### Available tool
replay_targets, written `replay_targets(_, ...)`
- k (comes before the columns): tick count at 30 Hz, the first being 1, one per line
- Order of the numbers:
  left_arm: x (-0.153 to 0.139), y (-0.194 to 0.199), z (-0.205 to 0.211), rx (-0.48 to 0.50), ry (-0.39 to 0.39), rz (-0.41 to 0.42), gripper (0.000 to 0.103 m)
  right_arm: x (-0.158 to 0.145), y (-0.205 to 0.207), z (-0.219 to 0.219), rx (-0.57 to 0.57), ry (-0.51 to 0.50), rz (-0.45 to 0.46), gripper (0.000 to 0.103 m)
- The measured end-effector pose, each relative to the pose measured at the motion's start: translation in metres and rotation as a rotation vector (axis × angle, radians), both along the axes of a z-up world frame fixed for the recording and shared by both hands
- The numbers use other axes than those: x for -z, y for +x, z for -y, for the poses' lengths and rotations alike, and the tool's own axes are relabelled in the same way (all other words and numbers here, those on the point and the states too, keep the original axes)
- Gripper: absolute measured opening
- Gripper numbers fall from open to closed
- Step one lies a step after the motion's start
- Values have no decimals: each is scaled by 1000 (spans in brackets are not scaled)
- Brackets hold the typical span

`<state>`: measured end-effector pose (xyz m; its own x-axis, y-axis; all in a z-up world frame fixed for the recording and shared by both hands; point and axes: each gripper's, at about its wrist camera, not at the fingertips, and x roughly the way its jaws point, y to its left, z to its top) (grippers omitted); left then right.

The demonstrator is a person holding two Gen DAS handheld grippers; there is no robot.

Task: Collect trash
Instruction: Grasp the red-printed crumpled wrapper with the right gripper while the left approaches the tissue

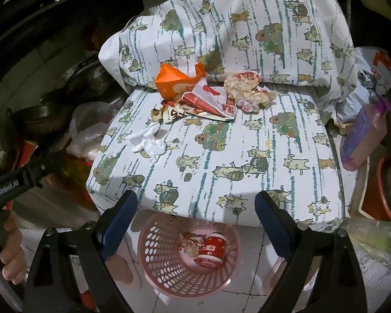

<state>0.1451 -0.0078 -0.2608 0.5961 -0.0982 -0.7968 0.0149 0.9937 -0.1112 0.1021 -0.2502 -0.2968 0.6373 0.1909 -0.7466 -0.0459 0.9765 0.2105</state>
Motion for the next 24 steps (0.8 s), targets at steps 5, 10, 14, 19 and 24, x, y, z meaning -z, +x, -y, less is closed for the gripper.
replay_targets(5,-14,15,8,60,49,38,84,1,3,6,24,-1,-9,91)
replay_targets(10,-35,53,11,99,104,83,84,-4,12,14,48,-9,2,91)
replay_targets(14,-33,84,9,91,89,60,85,-17,31,18,39,3,-4,91)
replay_targets(19,-33,122,8,75,84,40,85,-60,62,28,66,45,79,93)
replay_targets(24,-26,146,10,92,123,22,89,-89,102,28,67,-66,168,96)
